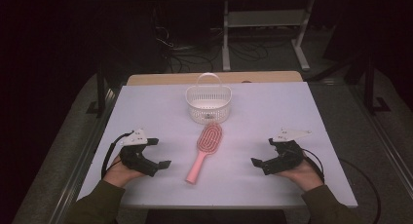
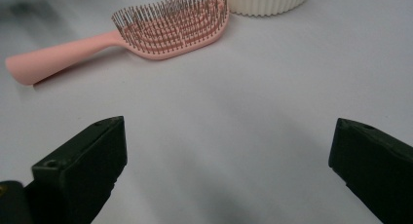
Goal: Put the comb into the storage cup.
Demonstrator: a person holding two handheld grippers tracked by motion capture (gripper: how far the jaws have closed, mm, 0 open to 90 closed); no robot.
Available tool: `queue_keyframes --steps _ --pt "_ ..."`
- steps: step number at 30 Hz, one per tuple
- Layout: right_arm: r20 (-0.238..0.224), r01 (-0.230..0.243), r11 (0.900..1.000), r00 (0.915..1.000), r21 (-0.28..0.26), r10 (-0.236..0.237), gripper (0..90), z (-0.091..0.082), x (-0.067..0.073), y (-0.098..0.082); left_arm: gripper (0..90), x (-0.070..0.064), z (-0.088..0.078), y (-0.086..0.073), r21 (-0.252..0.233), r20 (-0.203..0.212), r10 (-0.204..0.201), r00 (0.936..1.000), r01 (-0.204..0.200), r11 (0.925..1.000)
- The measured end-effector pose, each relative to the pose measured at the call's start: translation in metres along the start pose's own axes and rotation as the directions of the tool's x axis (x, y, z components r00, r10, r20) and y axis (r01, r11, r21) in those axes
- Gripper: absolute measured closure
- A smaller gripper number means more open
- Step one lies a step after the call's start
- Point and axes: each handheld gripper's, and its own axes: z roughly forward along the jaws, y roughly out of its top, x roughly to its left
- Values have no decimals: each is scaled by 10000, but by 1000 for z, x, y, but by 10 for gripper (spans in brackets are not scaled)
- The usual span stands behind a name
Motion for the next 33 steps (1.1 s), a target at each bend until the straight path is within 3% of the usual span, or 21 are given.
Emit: queue_keyframes --steps 17,33 --pt "87 -16 10000 10000 -45 17 0 -1 -2 0 68 -5 11 13 82 292 -161 9994 159 9998" --pt "36 -14 10000 10000 -35 14 1 -1 -1 0 224 -11 18 24 -82 305 -174 9994 177 9998"
